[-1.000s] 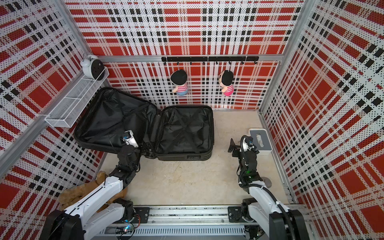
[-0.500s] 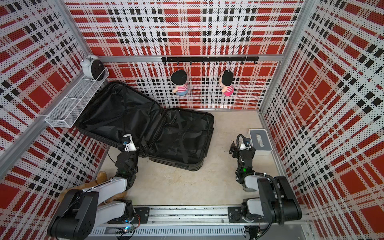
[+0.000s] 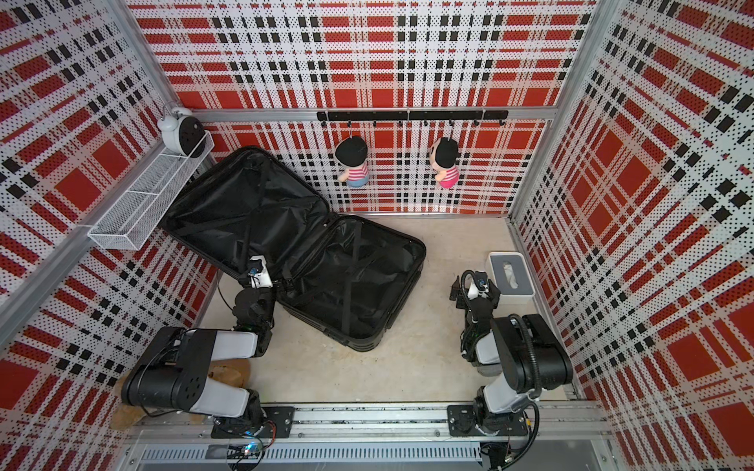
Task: Open the suitcase zippers
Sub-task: Reset both arms
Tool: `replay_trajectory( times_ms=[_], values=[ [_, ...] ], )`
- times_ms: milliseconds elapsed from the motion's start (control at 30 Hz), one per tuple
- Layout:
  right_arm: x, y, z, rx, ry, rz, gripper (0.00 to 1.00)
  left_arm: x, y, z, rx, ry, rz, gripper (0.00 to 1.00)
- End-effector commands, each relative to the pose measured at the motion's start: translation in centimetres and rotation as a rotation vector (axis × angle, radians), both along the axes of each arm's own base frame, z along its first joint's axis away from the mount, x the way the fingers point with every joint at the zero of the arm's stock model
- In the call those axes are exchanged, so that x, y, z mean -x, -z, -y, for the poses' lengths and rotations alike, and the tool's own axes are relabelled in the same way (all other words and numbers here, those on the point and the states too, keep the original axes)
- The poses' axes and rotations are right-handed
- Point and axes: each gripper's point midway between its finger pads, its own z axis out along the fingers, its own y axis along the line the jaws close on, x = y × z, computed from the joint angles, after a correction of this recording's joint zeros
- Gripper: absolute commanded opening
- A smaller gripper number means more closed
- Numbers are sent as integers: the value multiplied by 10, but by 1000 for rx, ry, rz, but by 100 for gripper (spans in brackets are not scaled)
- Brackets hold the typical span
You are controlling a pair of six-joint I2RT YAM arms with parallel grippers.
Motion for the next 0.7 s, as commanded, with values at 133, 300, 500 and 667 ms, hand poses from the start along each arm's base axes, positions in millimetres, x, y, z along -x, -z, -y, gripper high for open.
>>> replay_trajectory(
  times_ms=[133,300,500,667],
  values=[
    [-23,-14,3,-7,-25,15,100,15,18,-5,43,31,16,98],
    [-22,-14,4,-8,-21,11,100,15,18,-6,45,28,14,98],
    [-22,-14,4,-5,-24,13,100,15,18,-6,45,27,17,98],
    [-23,-14,-5,2,-74,10,100,15,18,-6,46,28,16,98]
  ],
)
